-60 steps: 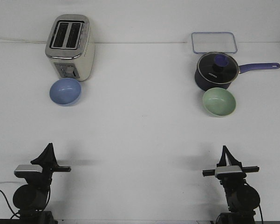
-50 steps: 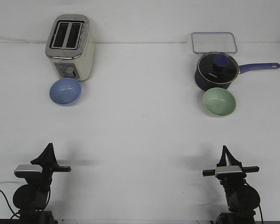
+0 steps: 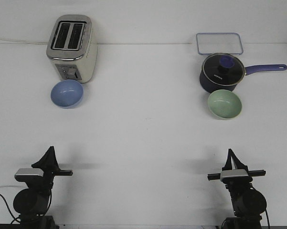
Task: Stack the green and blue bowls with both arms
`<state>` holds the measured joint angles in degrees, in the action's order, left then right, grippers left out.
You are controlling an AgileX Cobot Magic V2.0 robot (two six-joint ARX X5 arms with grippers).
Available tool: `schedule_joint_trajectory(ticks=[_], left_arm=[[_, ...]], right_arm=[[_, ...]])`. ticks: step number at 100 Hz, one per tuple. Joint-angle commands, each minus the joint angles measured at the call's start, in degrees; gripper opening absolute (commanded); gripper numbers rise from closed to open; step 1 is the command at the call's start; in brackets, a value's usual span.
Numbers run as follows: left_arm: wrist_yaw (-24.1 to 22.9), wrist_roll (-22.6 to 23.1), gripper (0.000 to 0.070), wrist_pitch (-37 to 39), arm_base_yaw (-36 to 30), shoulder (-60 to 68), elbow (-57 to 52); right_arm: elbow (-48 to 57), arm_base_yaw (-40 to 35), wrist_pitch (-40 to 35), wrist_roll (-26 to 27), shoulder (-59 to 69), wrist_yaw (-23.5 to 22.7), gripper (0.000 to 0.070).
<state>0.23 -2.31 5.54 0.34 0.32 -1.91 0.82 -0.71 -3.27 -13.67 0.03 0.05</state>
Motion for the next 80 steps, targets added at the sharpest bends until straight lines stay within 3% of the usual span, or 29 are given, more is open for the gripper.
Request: schedule_joint_trajectory(ticks=[1,17,24,47,56,80], left_arm=[[0.1,-0.1,0.0013,0.5,0.0,0.0,1.1],[0.1,-0.1,0.0013,0.5,0.0,0.0,1.1],[0.1,-0.1,0.0013,0.5,0.0,0.0,1.1],[0.1,-0.1,0.0013,0.5,0.0,0.0,1.1],[0.1,-0.1,0.0013,0.5,0.0,0.0,1.1],[0.1,-0.1,0.0013,0.5,0.0,0.0,1.1]], right_arm=[[-0.1,-0.1,0.7,-0.2,0.0,0.0,0.0],[-0.1,-0.1,0.7,0.5,0.0,-0.1,0.0],[-0.1,-0.1,0.7,3.7,0.0,-0.7,0.0],[0.0,-0.1,0.9,26.6,0.0,-0.2,0.0],[1.3,0.0,0.5,31.9,0.0,0.6,0.0],[14.8,0.0,-7.8,32.6,6.0,8.8,0.0]])
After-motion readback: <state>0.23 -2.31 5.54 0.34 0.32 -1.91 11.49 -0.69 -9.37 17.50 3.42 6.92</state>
